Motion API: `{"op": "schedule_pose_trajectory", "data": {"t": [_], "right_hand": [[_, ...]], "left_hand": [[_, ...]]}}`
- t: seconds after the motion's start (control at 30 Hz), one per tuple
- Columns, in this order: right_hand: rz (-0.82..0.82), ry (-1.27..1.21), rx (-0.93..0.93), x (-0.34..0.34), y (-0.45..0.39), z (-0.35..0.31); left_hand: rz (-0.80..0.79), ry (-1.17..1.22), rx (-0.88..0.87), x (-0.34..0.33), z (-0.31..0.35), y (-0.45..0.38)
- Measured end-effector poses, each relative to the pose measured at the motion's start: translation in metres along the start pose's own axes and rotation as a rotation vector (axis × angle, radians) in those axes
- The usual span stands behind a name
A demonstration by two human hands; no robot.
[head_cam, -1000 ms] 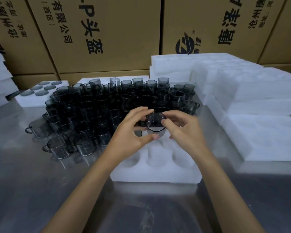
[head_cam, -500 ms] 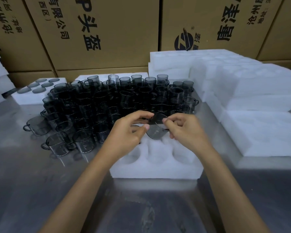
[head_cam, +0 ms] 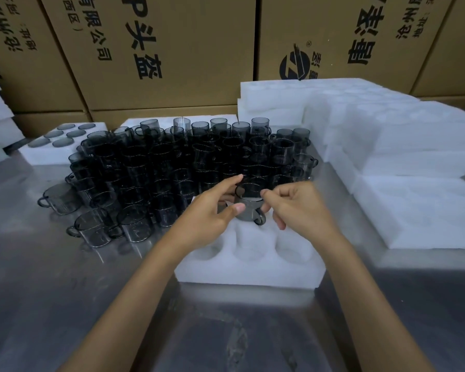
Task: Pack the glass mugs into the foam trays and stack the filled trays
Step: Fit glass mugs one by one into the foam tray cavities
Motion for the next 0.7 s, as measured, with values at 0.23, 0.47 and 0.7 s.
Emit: {"op": "schedule_pose_trajectory", "data": {"t": [0.23,0.47,0.7], "right_hand": [[0.066,0.021,0.078,0.007,-0.007,0.011],[-0.104,0.085,0.026,0.009,-0.008,0.018],[-0.135,0.078,0.003,0.003,-0.008,0.025]], "left_hand": [[0.016,-0.014,0.019,-0.003,-0.002,0.002],[0.063,-0.068,0.082,-0.002,-0.005,0.003],[0.047,-0.236,0.090,-0.008,-0.007,0.000]]}}
Point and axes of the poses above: each hand's wrist, its own y-axis away from the middle knuckle, its own x-axis out of the back of the hand, z = x × y, the point moved 1 cm from there along -y, towards the middle knuckle, and after that the axes turned 5 degrees about -z, right-handed, at the moved point
